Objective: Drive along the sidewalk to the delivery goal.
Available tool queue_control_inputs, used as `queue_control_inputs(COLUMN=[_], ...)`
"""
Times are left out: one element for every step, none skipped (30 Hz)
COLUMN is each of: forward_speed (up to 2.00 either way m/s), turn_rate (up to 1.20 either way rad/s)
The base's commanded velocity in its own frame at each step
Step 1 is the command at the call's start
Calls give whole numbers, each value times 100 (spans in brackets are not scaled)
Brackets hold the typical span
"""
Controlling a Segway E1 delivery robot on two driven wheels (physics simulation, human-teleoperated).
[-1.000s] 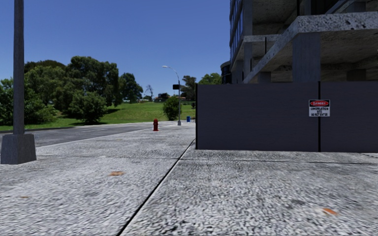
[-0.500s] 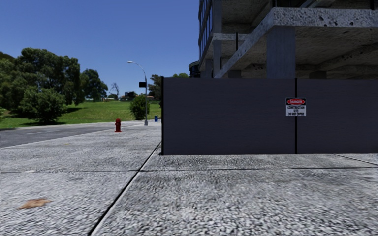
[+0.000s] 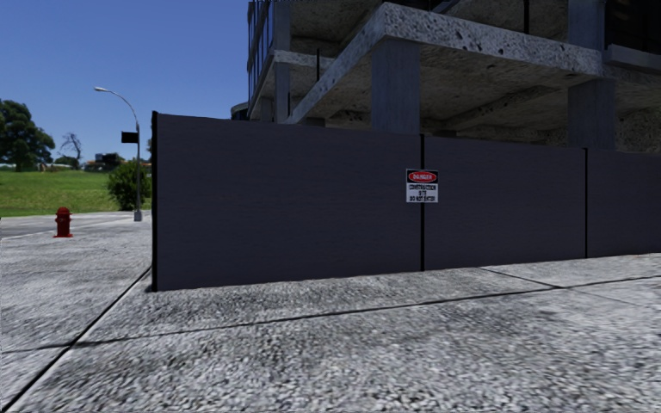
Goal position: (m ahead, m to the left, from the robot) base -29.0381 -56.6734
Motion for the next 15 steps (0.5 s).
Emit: queue_control_inputs(forward_speed=[115, 114, 113, 111, 110, 110, 109, 107, 105, 105, 101, 92, 80, 80, 73], turn_rate=[-73, -73, -73, -73, -73, -73, -73, -74, -75, -75, -75, -75, -75, -75, -75])
